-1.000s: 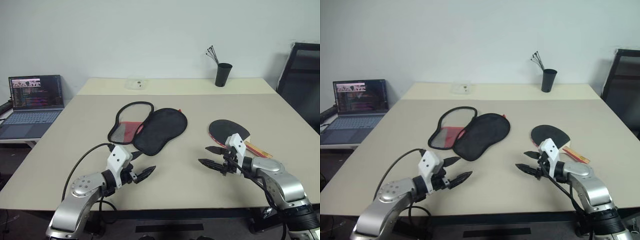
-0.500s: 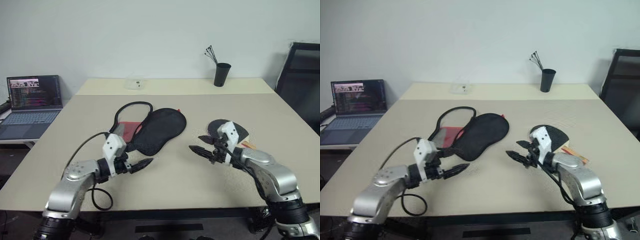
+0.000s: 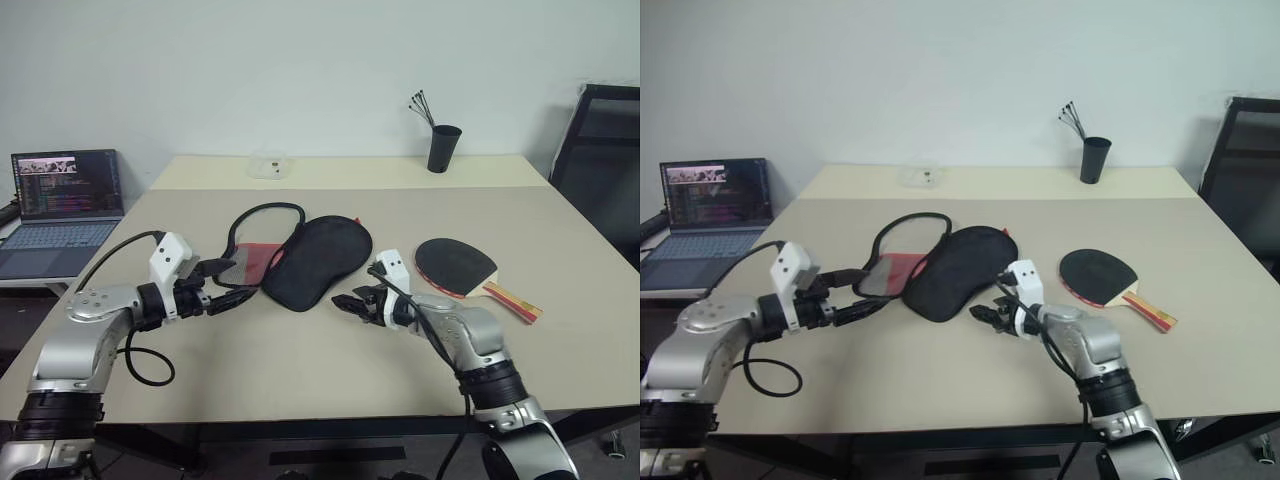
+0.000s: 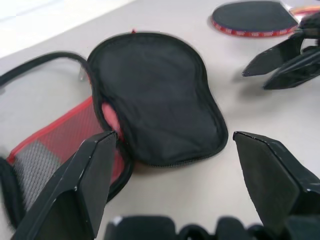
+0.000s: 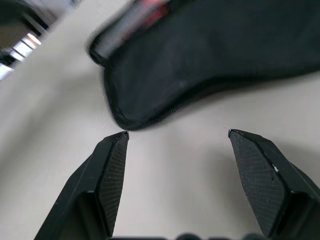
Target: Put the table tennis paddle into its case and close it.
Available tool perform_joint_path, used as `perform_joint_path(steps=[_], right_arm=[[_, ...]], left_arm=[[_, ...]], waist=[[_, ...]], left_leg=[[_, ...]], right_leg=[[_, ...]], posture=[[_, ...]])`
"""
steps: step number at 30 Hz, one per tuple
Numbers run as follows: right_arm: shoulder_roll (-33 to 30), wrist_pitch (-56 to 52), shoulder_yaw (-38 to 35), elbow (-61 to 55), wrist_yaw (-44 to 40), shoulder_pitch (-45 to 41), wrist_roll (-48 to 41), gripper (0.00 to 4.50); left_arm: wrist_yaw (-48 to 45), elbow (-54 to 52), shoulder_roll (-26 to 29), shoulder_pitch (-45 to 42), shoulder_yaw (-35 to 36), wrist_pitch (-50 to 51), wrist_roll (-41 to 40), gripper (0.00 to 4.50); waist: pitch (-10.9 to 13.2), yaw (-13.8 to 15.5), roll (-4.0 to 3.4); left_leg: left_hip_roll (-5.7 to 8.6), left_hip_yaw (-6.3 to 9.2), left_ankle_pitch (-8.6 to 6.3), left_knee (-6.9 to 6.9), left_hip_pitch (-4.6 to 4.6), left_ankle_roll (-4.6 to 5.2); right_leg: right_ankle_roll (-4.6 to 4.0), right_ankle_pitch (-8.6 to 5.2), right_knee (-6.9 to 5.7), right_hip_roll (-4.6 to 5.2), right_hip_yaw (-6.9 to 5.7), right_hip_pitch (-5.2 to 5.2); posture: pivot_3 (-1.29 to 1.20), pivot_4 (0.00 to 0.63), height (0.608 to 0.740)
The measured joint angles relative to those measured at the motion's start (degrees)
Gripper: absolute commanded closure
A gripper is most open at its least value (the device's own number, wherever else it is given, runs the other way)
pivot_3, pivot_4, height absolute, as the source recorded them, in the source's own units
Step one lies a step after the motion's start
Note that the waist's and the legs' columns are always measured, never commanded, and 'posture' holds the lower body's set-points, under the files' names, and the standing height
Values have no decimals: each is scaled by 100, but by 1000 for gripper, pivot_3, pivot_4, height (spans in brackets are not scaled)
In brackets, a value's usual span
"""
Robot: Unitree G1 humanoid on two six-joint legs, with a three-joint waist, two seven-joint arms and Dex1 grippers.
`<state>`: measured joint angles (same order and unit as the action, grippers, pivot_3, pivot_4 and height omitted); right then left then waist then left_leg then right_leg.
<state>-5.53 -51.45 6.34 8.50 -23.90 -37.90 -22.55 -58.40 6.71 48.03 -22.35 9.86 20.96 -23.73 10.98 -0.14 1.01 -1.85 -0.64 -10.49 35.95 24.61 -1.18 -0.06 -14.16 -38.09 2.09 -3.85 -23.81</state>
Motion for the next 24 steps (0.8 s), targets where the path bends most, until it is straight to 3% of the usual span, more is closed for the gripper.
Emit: perform_joint_path(steps=[10, 20, 23, 24], right_arm=[[890, 1059, 195, 1795, 38, -785, 615, 1021], [1257, 1825, 50, 3038, 146, -1378, 834, 1021], [1262, 1875, -77, 3185, 211, -1441, 801, 1577], [1262, 1875, -121, 3214, 269, -1450, 790, 2014]], left_arm=[[-92, 260, 210, -90, 161, 17, 9, 425], [-82, 307, 288, -107, 176, 9, 34, 425], [-93, 321, 328, -127, 176, -7, 47, 425], [-98, 326, 328, -144, 176, -13, 57, 425]], waist=[[-3, -7, 5], [-13, -44, 22], [-14, -30, 23], [-14, -25, 24]], left_leg=[[-6, -1, 0, -3, 9, 0], [-23, 0, 0, -1, 8, 0], [-23, 1, 1, 0, 8, -1], [-23, 0, 0, 0, 8, -1]], right_leg=[[1, 1, -4, -1, 9, -18], [-6, 4, -12, -3, 12, -22], [-7, 5, -13, -3, 11, -22], [-7, 5, -13, -3, 11, -22]], posture=[[0, 150, 740], [0, 150, 740], [0, 150, 740], [0, 150, 740]])
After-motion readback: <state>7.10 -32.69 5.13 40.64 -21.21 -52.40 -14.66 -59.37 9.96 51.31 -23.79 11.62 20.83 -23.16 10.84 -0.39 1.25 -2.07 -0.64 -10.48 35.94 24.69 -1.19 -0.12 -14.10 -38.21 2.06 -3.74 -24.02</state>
